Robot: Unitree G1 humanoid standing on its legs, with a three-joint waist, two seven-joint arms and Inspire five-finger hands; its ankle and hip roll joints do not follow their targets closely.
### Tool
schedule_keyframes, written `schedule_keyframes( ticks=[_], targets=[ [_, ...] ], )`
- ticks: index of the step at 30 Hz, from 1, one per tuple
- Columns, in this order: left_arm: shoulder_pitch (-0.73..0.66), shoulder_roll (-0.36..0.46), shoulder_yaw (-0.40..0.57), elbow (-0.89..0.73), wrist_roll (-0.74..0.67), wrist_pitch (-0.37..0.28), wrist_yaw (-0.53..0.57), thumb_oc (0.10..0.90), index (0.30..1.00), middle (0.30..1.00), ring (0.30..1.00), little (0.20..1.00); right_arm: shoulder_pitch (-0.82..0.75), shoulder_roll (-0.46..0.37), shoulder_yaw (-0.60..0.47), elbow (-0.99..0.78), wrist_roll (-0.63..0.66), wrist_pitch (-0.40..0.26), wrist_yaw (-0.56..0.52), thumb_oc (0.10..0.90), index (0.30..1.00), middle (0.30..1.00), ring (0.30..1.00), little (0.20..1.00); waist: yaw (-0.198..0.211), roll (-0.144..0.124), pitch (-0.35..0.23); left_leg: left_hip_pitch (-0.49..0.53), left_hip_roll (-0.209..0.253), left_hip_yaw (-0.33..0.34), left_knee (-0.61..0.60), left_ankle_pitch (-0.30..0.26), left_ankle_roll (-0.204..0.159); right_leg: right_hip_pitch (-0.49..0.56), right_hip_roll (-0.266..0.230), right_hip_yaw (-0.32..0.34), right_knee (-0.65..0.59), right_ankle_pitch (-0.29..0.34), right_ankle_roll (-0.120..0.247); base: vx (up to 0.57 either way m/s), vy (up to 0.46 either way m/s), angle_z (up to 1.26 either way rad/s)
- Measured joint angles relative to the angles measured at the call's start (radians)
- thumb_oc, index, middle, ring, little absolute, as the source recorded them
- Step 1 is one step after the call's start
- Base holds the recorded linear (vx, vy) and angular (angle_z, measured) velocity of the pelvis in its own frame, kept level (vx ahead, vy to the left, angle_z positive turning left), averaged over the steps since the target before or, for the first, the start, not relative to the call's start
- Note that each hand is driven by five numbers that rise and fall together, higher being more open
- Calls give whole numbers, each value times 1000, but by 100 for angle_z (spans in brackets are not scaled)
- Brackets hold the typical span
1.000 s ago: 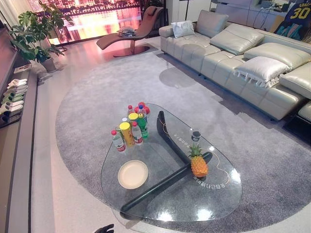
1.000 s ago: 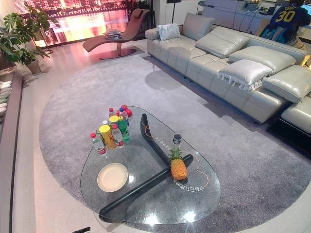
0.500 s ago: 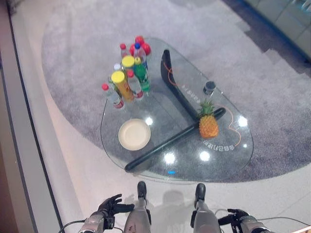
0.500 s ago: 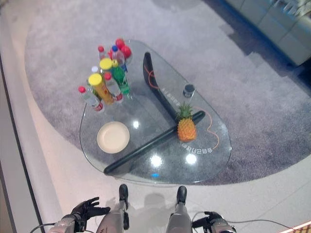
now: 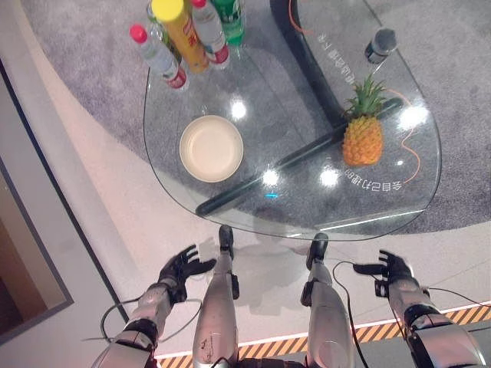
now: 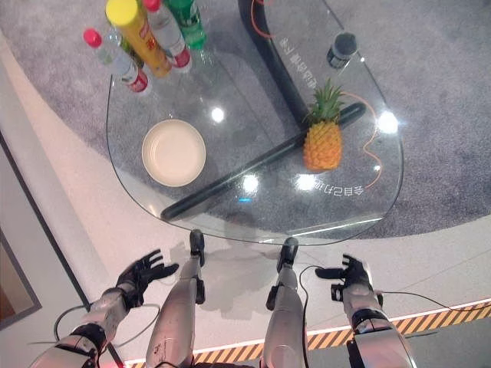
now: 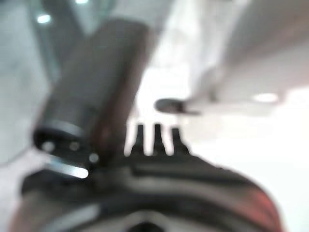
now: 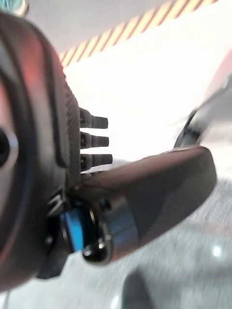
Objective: Pick up the fruit to the plate
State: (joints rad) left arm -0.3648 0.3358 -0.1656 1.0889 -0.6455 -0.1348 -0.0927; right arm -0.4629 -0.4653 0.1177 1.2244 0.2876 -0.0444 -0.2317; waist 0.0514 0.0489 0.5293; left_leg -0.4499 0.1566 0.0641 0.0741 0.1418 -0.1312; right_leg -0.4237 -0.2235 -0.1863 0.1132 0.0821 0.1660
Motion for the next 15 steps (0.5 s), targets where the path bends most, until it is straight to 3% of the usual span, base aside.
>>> schedule_keyframes(
  ticks=[6,15],
  targets=[
    [-23,22,35,-21,-94,-41,71,800,900,900,900,900,-20,3,1,-17,0,-48,-62,800,900,900,900,900,-7,-15,1,-135,-15,-19,76,-8,10,-167,-21,33,151,-47,-9,-9,-33,6],
    [-31,33,59,-70,-154,-84,133,800,900,900,900,900,-47,31,5,-48,2,-74,-95,800,900,900,900,900,-32,-47,9,-283,-17,-28,168,-19,11,-327,-21,73,251,-61,-18,3,-4,-1]
  ],
)
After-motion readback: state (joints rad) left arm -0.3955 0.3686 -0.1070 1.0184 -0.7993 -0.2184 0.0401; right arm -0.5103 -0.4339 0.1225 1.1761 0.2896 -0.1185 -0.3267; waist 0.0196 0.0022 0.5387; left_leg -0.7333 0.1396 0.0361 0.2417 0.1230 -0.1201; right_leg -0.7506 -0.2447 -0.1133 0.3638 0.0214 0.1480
